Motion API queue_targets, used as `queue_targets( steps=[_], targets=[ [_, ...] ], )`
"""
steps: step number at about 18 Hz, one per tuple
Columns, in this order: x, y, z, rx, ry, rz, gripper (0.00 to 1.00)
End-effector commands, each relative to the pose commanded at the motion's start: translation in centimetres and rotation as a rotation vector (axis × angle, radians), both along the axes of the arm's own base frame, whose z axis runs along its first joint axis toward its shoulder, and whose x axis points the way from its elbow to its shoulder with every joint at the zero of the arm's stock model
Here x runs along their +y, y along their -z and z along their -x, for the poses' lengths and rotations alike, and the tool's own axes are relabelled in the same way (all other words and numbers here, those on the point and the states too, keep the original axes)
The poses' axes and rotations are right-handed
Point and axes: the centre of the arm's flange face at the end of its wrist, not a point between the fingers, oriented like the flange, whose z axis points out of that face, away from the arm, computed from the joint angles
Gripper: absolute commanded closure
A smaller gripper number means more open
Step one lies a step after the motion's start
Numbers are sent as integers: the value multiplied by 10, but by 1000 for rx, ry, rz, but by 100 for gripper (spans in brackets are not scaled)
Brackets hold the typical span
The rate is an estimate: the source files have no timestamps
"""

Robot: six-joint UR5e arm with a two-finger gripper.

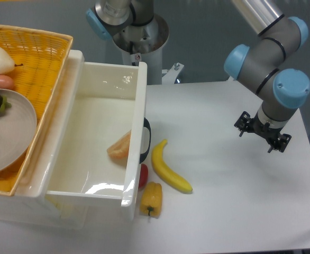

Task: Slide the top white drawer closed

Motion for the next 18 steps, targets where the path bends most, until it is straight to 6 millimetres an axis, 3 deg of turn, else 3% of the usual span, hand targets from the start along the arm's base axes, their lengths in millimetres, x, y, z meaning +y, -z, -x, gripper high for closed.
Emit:
queue_targets(
  steps=[10,18],
  targets=[
    [10,-4,-2,14,-58,-34,0],
    [29,2,-26,41,-58,-18,0]
  ],
)
